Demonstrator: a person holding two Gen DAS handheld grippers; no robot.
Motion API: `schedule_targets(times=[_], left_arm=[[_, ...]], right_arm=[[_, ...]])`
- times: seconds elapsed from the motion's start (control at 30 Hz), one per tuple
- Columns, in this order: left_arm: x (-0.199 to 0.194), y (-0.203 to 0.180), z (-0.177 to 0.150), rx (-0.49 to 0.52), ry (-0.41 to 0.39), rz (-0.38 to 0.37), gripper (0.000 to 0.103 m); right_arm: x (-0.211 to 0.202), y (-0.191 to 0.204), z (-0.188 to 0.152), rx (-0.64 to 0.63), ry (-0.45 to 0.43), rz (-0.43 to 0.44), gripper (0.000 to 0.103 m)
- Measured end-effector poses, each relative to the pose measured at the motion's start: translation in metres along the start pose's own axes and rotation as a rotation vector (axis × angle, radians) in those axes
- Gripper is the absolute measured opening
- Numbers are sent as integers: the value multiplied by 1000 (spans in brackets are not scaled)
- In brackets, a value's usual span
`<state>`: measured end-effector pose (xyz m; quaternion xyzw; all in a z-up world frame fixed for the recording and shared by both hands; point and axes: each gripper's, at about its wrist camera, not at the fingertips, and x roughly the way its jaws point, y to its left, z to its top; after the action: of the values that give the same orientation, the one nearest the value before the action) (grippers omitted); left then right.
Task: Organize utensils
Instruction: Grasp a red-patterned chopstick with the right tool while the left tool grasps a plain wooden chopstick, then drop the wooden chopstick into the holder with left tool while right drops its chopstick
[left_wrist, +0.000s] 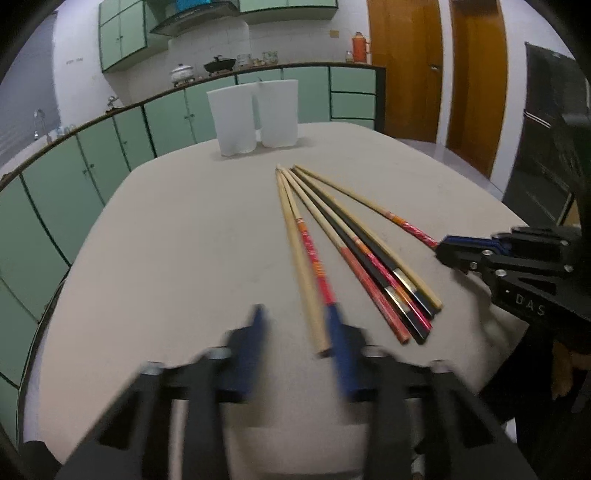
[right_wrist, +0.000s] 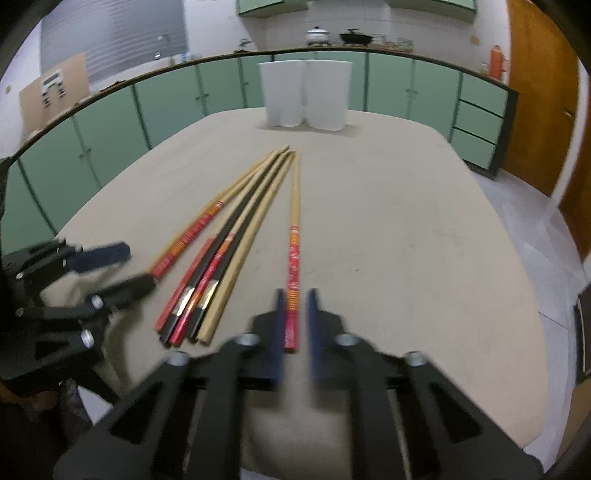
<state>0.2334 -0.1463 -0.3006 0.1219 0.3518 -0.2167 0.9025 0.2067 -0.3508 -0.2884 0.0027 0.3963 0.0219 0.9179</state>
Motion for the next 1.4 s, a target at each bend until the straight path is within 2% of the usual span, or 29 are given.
schedule_targets(times=[0.07, 0.17, 0.23, 0.3, 0.33, 0.4, 0.47, 0.53, 0.57, 0.6, 0.63, 0.73, 0.9, 1.13, 1.27, 1.4], left_arm=[[2, 5, 1, -32, -7, 27, 7], [6, 23, 2, -131, -8, 110, 7], [7, 30, 1, -167, 2, 115, 7], [6, 30, 2, -160, 7, 107, 8], [6, 29, 2, -151, 11, 106, 11], [5, 28, 1, -129, 11, 131, 44], [7, 35, -1, -152, 16, 126, 50], [8, 40, 0, -163, 14, 109, 43], [8, 41, 0, -163, 13, 92, 25], [8, 41, 1, -165, 15, 80, 12], [7, 41, 1, -171, 20, 67, 7], [-2, 46, 6, -211, 42, 22, 7], [-38, 51, 26, -231, 32, 1, 7], [-95, 56, 69, -194, -72, 0, 7], [-114, 61, 88, -184, -107, -13, 7], [-119, 64, 106, -167, -113, -29, 7]], right_arm=[[0, -5, 0, 43, -5, -36, 5], [-1, -13, -2, 97, -8, -65, 5], [-2, -9, -4, 89, -9, -67, 6], [-3, -5, -4, 75, -16, -46, 10], [-3, -5, -4, 74, -15, -35, 10], [-4, -6, -5, 76, -12, -31, 11], [-4, -8, -8, 81, -11, -31, 13], [-3, -8, -7, 81, -10, -27, 13], [-3, -8, -5, 79, -7, -26, 12], [-2, -8, -4, 82, -2, -24, 6], [-3, -8, -3, 86, 0, -22, 6], [-19, -9, 3, 96, -33, -14, 5], [-61, -7, 23, 102, -109, 0, 5], [-113, -5, 72, 69, -211, 26, 5], [-127, -3, 98, 40, -231, 52, 5], [-123, -1, 121, 10, -212, 75, 5]])
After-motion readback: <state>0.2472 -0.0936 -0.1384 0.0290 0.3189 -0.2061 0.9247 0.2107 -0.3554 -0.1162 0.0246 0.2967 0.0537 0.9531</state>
